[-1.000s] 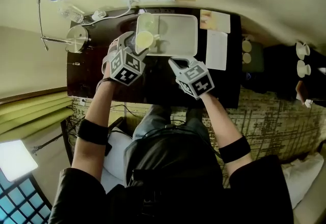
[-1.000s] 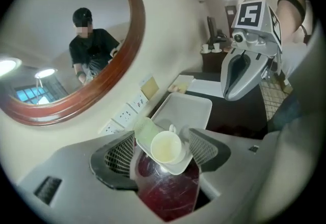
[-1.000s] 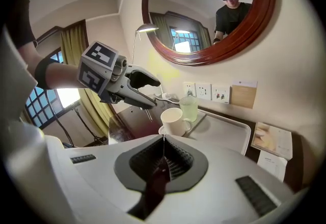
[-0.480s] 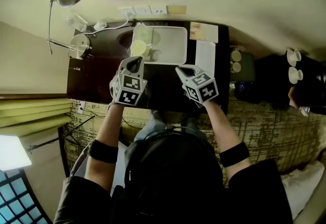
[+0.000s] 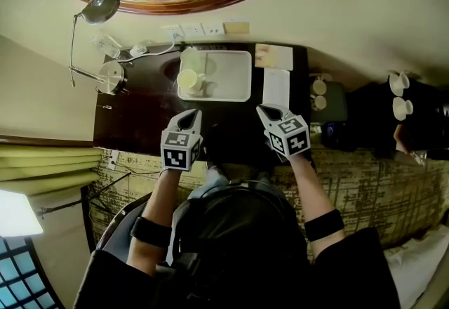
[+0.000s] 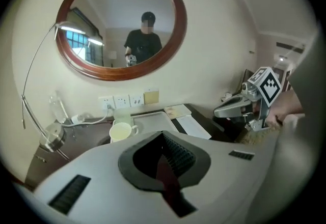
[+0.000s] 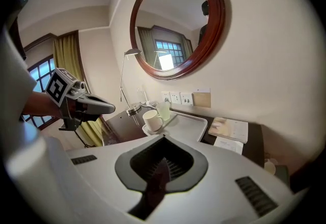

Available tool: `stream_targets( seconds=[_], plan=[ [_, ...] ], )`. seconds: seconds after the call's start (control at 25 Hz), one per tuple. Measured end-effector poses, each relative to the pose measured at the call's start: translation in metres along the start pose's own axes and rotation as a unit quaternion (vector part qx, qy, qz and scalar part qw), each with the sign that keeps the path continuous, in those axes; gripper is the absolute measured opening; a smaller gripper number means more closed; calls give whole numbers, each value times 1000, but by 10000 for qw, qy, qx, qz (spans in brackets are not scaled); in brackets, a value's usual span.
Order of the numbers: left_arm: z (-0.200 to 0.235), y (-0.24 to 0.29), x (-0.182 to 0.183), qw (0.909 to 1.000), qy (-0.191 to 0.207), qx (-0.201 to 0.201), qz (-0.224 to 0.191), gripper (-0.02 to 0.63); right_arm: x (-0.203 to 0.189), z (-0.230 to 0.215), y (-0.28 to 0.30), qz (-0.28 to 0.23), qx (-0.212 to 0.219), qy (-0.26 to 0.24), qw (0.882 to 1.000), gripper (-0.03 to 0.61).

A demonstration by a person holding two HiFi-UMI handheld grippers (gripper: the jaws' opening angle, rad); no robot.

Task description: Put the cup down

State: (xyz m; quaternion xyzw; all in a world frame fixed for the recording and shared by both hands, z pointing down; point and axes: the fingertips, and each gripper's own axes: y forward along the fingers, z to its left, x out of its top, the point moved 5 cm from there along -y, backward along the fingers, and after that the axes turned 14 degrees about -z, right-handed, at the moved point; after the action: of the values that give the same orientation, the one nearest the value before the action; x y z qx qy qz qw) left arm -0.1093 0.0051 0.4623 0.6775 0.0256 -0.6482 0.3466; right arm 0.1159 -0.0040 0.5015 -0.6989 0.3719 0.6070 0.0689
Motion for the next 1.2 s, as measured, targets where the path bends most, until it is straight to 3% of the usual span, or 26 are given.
stream_targets(
  seconds=[0.12, 0.36, 0.72, 1.2],
  plan=[
    [-1, -2, -7, 9994, -344, 50, -37, 0, 5, -4, -12, -98, -164, 35, 9998, 0],
    [0, -3, -16, 9988, -494, -5, -33, 0, 7, -14, -26, -213, -373, -177, 9989, 0],
    [-5, -2, -24, 9988, -358, -210, 258, 0, 0, -20, -30, -121, -435, -90, 9989, 0],
    [-11, 8, -24, 9981, -192, -492, 305, 0, 1, -27, -31, -74, -466, -97, 9988, 0]
  ],
)
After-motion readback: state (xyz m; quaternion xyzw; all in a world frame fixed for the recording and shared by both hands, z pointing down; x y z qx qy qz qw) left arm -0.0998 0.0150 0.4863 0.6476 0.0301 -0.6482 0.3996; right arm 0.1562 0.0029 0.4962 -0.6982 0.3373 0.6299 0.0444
